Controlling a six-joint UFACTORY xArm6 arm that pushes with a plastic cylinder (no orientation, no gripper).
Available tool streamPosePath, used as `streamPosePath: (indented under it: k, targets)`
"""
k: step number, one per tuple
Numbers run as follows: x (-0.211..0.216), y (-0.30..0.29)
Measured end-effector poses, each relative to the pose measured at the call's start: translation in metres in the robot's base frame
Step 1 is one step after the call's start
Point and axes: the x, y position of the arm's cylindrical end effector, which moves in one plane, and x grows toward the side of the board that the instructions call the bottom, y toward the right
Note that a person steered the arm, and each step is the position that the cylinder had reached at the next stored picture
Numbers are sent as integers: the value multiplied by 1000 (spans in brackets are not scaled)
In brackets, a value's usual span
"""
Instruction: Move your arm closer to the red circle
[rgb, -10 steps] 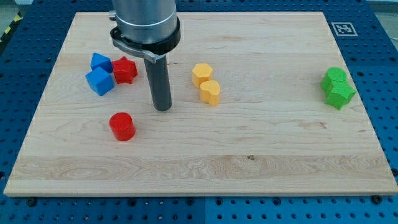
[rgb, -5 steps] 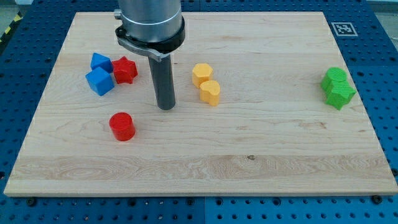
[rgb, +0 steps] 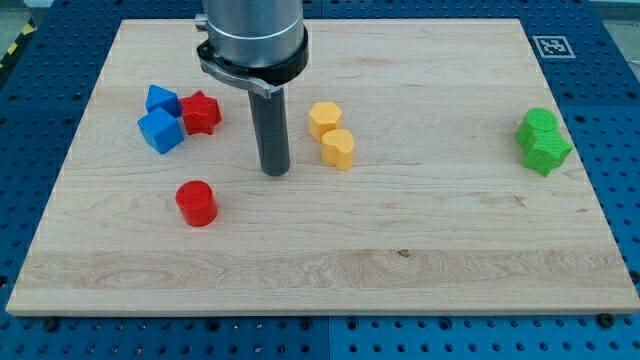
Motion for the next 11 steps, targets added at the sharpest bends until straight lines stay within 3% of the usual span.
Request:
streamPosePath:
  k: [11]
  targets:
    - [-2,-6]
